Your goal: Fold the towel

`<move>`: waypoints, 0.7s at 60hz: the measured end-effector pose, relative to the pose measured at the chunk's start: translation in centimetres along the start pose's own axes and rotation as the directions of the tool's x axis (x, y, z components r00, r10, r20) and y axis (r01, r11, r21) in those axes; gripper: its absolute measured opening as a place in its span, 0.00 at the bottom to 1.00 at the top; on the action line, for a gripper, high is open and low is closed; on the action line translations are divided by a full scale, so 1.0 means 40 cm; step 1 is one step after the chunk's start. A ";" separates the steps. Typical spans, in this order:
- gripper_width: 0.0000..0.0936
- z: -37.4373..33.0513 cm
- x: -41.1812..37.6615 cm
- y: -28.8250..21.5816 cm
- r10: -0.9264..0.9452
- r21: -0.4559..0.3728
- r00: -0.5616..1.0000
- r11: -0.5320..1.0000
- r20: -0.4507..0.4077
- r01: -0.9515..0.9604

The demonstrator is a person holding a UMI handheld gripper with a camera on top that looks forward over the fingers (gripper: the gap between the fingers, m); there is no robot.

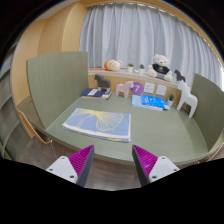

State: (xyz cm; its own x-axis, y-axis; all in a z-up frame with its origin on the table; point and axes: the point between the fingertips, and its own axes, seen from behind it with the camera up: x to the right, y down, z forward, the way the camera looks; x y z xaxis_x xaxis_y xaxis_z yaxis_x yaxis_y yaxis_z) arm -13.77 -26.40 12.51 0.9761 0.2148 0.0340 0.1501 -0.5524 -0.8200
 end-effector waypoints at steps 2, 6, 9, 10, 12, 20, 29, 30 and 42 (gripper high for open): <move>0.81 0.029 -0.059 0.023 -0.001 -0.020 1.000 1.000 0.008 0.001; 0.81 0.092 -0.176 0.047 -0.001 -0.050 0.999 0.999 0.033 0.003; 0.82 0.141 -0.262 0.051 0.001 -0.072 0.999 0.997 0.051 0.003; 0.83 0.159 -0.291 0.049 0.003 -0.077 0.998 0.997 0.058 0.002; 0.82 0.203 -0.348 0.047 0.003 -0.080 0.998 0.997 0.068 0.002; 0.82 0.354 -0.501 -0.009 0.006 -0.106 0.997 0.994 0.072 0.002; 0.82 0.526 -0.585 -0.096 0.003 -0.105 0.999 0.995 0.038 0.001; 0.82 0.543 -0.590 -0.104 0.000 -0.108 0.999 0.994 0.033 0.003; 0.80 0.713 -0.622 -0.122 -0.067 -0.167 0.998 0.984 -0.002 0.065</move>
State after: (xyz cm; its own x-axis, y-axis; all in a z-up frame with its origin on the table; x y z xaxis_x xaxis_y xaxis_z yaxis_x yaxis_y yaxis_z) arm -43.29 -6.08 -0.63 0.9642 0.2496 0.0897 0.2378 -0.6637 -0.7092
